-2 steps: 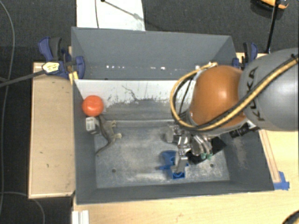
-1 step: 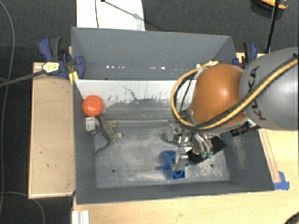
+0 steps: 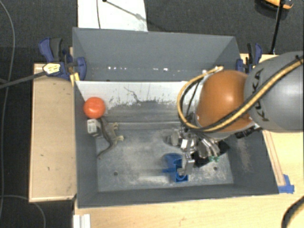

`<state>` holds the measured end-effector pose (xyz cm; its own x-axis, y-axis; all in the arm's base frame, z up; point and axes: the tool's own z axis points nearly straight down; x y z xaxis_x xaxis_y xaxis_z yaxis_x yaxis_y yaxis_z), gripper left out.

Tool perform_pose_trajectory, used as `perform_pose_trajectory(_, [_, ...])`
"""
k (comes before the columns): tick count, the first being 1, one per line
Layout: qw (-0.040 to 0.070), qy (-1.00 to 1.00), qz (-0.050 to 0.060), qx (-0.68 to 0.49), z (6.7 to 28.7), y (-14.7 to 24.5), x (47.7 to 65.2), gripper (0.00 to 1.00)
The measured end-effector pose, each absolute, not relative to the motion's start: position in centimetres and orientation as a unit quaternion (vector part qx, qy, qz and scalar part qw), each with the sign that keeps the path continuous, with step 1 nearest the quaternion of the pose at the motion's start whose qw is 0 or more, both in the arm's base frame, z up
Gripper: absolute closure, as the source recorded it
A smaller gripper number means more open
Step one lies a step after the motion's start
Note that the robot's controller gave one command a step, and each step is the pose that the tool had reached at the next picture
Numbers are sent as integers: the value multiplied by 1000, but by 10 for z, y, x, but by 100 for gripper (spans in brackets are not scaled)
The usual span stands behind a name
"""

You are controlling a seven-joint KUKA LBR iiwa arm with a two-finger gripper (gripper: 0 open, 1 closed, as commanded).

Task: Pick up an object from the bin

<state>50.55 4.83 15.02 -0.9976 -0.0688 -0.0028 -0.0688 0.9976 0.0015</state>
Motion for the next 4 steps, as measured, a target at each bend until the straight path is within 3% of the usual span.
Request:
perform_pose_trajectory(1, [3, 998, 0, -62, 105, 38, 518, 0])
perform_pose_trajectory(2, [1, 997, 1, -71, 90, 35, 518, 0])
perform_pose_trajectory(3, [-3, 968, 1, -252, 75, 24, 543, 100])
perform_pose_trajectory(4, [-3, 968, 2, -252, 75, 24, 543, 100])
